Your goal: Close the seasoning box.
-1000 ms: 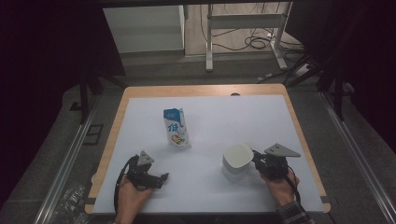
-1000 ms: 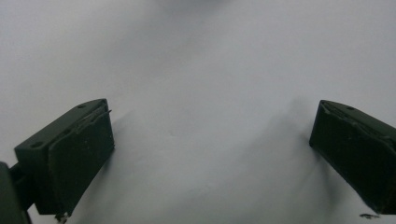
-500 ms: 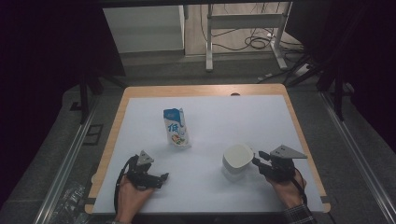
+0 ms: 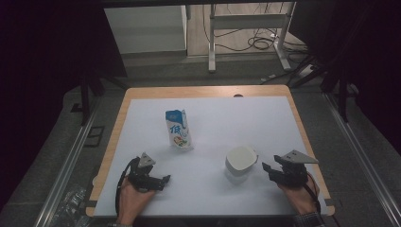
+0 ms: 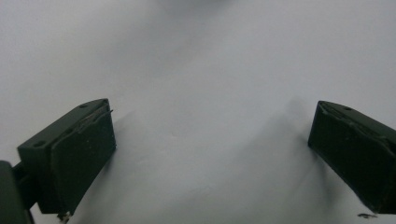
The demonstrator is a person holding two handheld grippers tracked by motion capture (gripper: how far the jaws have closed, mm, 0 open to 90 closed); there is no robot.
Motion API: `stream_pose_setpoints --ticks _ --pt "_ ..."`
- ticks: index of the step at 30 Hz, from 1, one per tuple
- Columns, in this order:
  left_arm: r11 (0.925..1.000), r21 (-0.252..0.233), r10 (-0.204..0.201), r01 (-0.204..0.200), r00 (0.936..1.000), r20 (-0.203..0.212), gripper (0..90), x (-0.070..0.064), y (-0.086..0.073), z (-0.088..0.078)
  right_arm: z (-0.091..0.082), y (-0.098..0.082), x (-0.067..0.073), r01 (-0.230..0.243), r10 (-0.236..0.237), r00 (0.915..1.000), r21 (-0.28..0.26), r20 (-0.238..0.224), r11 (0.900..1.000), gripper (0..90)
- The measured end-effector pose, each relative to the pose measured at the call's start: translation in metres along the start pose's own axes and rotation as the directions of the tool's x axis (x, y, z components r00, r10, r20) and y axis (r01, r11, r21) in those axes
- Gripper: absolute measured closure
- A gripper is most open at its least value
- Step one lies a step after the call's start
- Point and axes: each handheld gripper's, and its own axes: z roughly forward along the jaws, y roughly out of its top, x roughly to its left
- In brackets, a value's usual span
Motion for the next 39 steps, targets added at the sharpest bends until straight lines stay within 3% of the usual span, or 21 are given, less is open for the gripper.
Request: stream_pose_setpoints --ticks 5,10,11,12,13,16,24,31,39 --pt "0.9998 -0.010 -0.017 0.017 0.9998 0.005 3.3 0.001 0.000 -0.001 0.004 -0.003 -0.003 -0.001 0.001 1.0000 0.029 0.003 1.000 39.4" --pt "0.9999 -0.006 -0.011 0.011 0.9999 0.003 3.2 0.001 0.000 -0.001 0.001 -0.002 -0.001 0.002 -0.001 0.9996 0.003 -0.027 1.000 41.1" --pt "0.9999 -0.004 -0.011 0.011 0.9999 0.001 2.8 0.000 0.000 -0.001 -0.003 0.002 0.000 -0.013 0.012 0.9980 -0.019 -0.062 1.000 45.5" --pt "1.0000 -0.001 -0.002 0.002 1.0000 -0.003 2.8 0.000 0.000 0.000 -0.003 0.002 0.000 -0.013 0.012 0.9980 -0.019 -0.062 1.000 45.5" --pt "1.0000 0.001 -0.002 0.002 1.0000 -0.003 2.6 0.000 0.000 0.000 -0.006 0.005 0.003 -0.008 0.006 0.9968 -0.029 -0.080 1.000 53.5" --pt "1.0000 0.000 -0.002 0.002 1.0000 -0.004 2.5 0.000 0.000 0.000 -0.010 0.010 0.006 0.009 -0.014 0.9951 -0.046 -0.097 0.999 64.8" --pt "1.0000 0.001 0.001 -0.001 1.0000 -0.008 2.4 -0.001 0.000 0.000 -0.017 0.026 0.007 0.001 -0.011 0.9898 -0.077 -0.142 0.997 81.7" --pt "1.0000 -0.001 0.002 -0.002 1.0000 -0.008 2.4 -0.001 0.000 0.000 -0.020 0.042 0.012 0.020 -0.030 0.9877 -0.071 -0.154 0.997 88.7" --pt "1.0000 -0.001 0.002 -0.002 1.0000 -0.008 2.4 -0.001 0.000 0.000 -0.020 0.058 0.016 0.034 -0.045 0.9817 -0.058 -0.185 0.998 88.8"
